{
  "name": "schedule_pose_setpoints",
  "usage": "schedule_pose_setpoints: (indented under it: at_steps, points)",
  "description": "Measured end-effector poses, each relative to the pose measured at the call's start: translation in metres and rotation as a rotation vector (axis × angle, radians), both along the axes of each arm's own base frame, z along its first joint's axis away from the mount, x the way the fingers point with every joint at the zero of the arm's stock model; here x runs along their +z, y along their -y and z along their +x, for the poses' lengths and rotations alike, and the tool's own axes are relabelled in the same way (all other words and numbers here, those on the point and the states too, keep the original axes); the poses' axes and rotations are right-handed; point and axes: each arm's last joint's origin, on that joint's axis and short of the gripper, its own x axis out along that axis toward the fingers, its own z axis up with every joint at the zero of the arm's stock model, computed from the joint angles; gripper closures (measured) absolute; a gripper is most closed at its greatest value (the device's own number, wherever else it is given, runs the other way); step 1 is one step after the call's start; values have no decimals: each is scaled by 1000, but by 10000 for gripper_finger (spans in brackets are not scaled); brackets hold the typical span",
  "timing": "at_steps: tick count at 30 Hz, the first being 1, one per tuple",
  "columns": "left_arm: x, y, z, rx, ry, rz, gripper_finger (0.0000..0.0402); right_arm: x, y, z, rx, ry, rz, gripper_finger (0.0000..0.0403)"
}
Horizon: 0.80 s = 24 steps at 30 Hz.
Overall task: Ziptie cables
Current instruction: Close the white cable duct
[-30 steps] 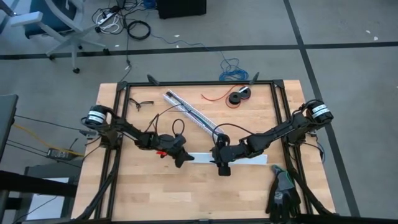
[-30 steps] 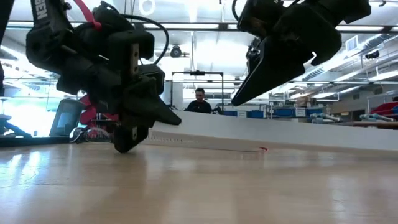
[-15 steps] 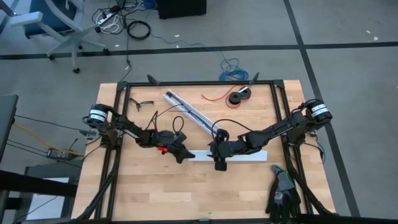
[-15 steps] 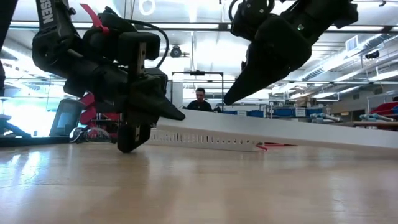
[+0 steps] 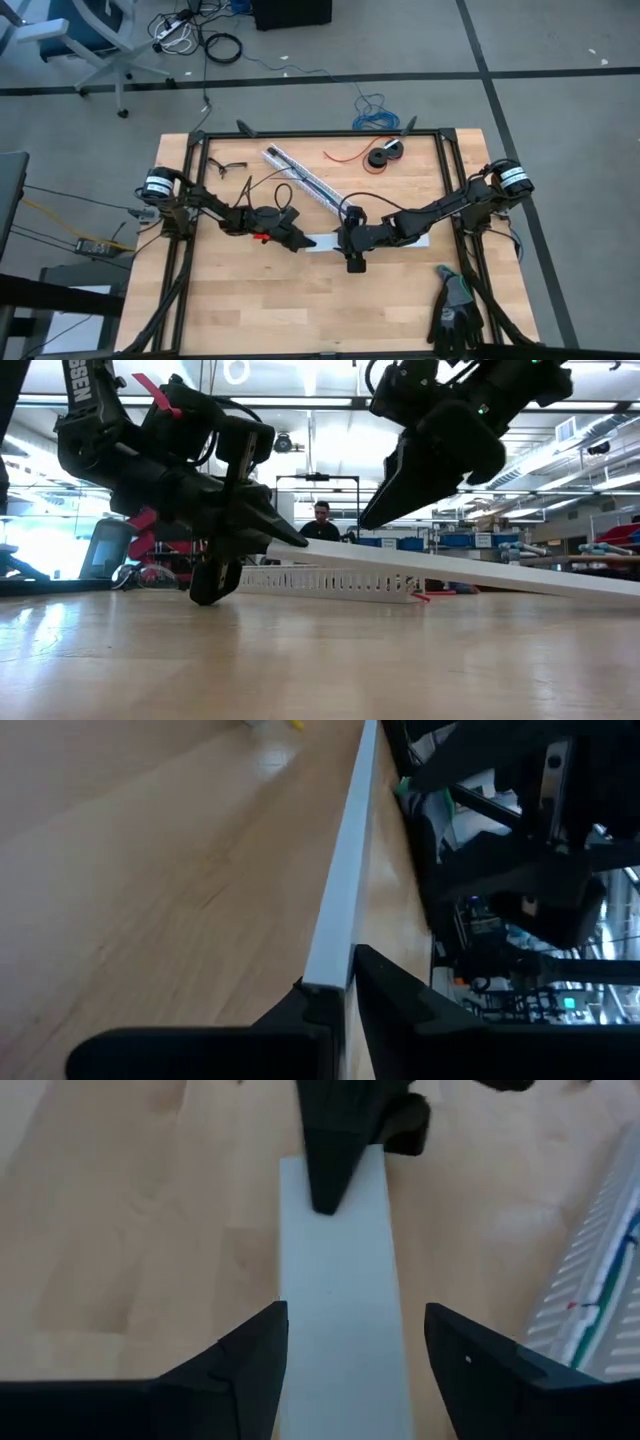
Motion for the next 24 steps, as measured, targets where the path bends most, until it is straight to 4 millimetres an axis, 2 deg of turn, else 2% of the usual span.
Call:
schedule_pose_setpoints:
  at_steps: [4,10,16,21,24]
  points:
    - [1,0,0,-10,5,-13,363,2,8,4,-11,21,24,171]
    - [1,1,0,-15,7,-22,362,1,21,7,-48,10,204,129]
    - [2,2,1,-31,22,-18,362,0,23,8,27,-3,128,66]
    - [5,2,1,-31,61,-31,362,-22,21,15,112,-51,89,22]
    - [5,3,2,-35,57,-40,362,-38,21,19,100,-80,36,7]
